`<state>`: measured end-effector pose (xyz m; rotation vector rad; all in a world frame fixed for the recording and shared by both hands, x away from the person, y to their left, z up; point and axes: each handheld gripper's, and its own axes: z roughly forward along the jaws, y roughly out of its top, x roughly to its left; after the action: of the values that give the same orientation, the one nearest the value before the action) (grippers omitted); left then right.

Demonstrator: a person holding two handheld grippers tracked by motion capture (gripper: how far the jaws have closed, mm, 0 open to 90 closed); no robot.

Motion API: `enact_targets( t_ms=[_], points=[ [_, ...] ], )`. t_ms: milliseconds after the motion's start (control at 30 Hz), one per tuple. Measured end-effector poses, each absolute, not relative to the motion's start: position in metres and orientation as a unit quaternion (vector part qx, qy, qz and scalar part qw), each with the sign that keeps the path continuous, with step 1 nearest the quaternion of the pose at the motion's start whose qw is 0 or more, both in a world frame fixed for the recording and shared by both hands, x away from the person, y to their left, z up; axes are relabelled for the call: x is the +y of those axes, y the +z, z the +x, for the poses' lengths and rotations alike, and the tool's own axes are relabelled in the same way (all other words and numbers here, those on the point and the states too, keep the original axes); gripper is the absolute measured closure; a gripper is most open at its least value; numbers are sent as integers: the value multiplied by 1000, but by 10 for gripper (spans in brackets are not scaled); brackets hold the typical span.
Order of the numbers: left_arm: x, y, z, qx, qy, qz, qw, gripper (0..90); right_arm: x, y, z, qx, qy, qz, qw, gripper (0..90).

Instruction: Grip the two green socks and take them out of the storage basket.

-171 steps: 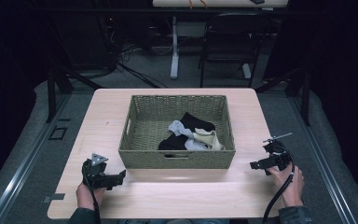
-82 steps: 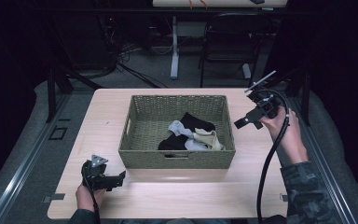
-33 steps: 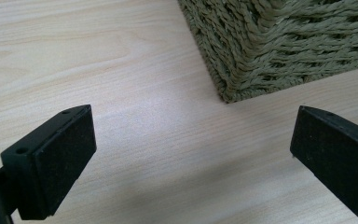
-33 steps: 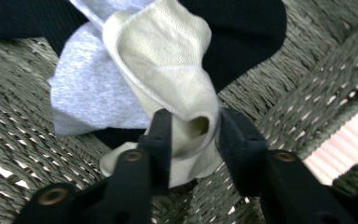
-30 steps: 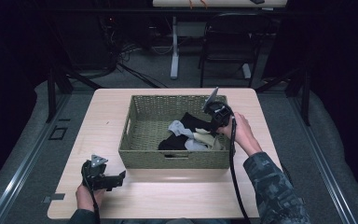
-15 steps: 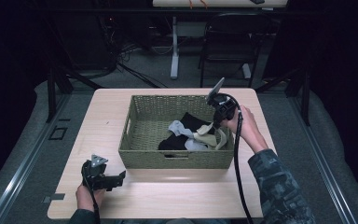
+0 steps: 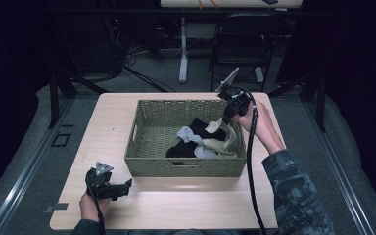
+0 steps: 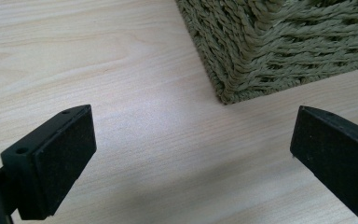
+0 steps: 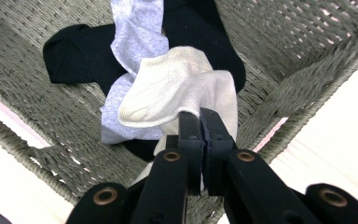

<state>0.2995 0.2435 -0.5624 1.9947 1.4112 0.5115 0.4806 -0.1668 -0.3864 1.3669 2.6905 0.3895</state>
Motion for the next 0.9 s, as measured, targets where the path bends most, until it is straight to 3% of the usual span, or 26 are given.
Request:
enact_targets(
  t_ms=[900],
  points=[
    [244,-562,299,536,195,757,318,1,-187,-317,468,877,172,441,87,885]
  ],
)
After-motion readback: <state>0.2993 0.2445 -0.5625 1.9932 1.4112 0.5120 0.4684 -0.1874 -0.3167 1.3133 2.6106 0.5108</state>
